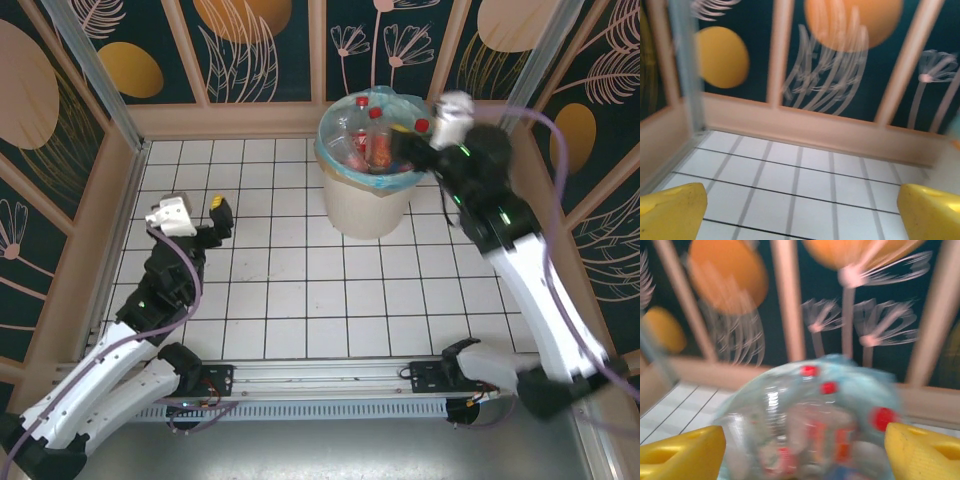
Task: Put the plastic bottles in the bin
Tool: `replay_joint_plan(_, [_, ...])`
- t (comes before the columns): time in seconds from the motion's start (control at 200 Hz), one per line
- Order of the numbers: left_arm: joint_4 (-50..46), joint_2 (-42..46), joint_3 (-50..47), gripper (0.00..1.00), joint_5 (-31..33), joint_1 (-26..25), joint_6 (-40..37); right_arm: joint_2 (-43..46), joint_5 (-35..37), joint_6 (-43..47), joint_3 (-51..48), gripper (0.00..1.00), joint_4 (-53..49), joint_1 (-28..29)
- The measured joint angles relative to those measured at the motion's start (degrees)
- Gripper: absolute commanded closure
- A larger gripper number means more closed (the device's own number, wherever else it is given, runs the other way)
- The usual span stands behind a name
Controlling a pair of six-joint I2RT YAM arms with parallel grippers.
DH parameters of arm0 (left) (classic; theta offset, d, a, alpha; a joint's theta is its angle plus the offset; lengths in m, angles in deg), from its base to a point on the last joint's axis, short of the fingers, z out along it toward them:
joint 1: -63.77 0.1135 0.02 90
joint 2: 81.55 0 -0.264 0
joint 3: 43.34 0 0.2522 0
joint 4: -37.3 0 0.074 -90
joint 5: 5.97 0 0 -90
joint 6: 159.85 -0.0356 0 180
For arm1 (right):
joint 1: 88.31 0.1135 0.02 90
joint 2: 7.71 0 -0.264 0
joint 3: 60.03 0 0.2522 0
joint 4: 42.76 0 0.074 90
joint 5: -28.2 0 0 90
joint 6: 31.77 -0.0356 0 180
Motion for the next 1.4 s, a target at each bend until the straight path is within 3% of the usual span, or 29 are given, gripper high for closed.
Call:
replay_joint_plan(0.1, [6.4, 1.0, -8.9, 0.02, 6.9, 0.2, -1.6, 13.7, 7.8, -0.2, -15.6, 0.16, 9.1, -7.9])
replay_joint_plan(0.175, [11.5, 0.3, -14.9, 0.01, 9.9, 1.3, -2.7, 17.3, 11.1, 0.0, -24.8, 0.16, 15.1, -13.8])
replay_joint_plan(0.335, [20.4, -4.2, -23.3, 0.02, 11.2, 8.7, -2.4, 14.4, 12.2, -0.1, -46.8, 0.17, 26.1, -24.3])
replay_joint_plan(0.515, [32.5, -12.5, -28.9, 0.02, 8.7, 17.7, -2.6, 8.9, 10.6, -2.8, -63.9, 0.16, 39.1, -26.7])
replay_joint_plan(0.671, [41.8, -24.2, -30.1, 0.01, -0.3, 25.9, -2.7, -2.6, 8.0, -5.3, -68.2, 0.15, 56.3, -26.7])
replay_joint_plan(0.841, [51.1, -36.6, -25.6, 0.01, -14.1, 28.0, -8.2, -14.2, -1.0, -5.7, -70.1, 0.14, 73.3, -27.0])
replay_joint_plan(1.016, [63.0, -43.5, -25.1, 0.01, -25.9, 29.9, -11.5, -25.7, -9.6, -5.5, -71.9, 0.11, 94.0, -28.8])
replay_joint_plan(1.141, [68.7, -46.8, -25.2, 0.01, -27.0, 31.1, -11.3, -29.9, -10.8, -6.1, -73.5, 0.01, 97.9, -29.7])
replay_joint_plan(1.396, [70.6, -49.6, -24.7, 0.01, -24.9, 32.8, -8.9, -29.7, -3.3, -5.0, -67.3, 0.01, 96.6, -24.2])
